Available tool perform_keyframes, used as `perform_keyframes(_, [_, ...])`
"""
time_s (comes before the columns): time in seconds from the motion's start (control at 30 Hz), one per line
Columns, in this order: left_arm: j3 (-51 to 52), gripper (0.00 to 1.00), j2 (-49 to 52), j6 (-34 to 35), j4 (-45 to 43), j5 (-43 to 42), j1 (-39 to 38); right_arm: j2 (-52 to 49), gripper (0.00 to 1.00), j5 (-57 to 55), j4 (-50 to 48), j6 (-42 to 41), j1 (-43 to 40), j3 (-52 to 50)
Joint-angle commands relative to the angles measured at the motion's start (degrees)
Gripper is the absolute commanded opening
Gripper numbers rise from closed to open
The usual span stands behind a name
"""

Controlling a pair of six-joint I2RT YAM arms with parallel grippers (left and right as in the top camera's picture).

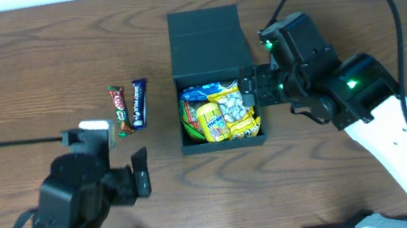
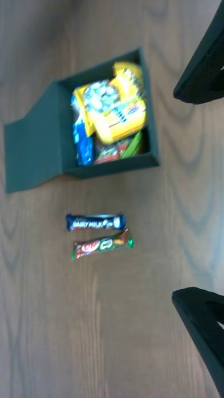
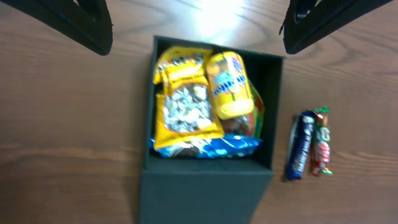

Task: Pack container
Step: 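Place the Mentos tube into the box and open the right gripper, then reach the left gripper to the blue Dairy Milk bar and grasp it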

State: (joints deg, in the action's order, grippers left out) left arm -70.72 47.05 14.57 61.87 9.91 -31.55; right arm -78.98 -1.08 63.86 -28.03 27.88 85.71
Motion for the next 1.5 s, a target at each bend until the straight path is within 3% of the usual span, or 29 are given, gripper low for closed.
perform_keyframes(0.0, [4.4,0.95,3.7,-0.9,-4.3,4.5,0.1,0.7,0.87,-0.5,0.8,2.5,-1.0,0.5])
perform_keyframes(0.27, [8.9,0.95,21.4,-0.9,-18.3,7.0,3.1,0.7,0.89,-0.9,2.4,6.6,-1.1,0.5])
perform_keyframes(0.47, [8.9,0.95,35.7,-6.2,-29.6,-12.8,16.5,0.7,0.89,-2.3,3.0,8.8,-1.5,0.5])
perform_keyframes(0.63, [8.9,0.95,43.6,-11.8,-35.1,-20.0,21.7,0.7,0.9,-3.5,2.7,8.8,-1.4,0.5])
perform_keyframes(0.8, [8.9,1.0,48.7,-13.4,-37.3,-20.1,21.8,0.7,0.9,-3.5,2.6,8.8,-1.4,0.5])
perform_keyframes(1.17, [8.9,1.0,55.8,-13.3,-42.9,-20.1,21.8,0.7,0.9,-3.4,3.1,8.9,-1.4,0.4])
perform_keyframes(1.27, [8.9,0.91,57.3,-13.1,-43.5,-20.1,21.8,0.7,0.9,-3.4,3.2,8.8,-1.4,0.4])
perform_keyframes(1.47, [8.9,0.85,59.3,-13.1,-44.5,-20.0,21.8,0.7,0.9,-3.4,3.2,8.8,-1.4,0.4])
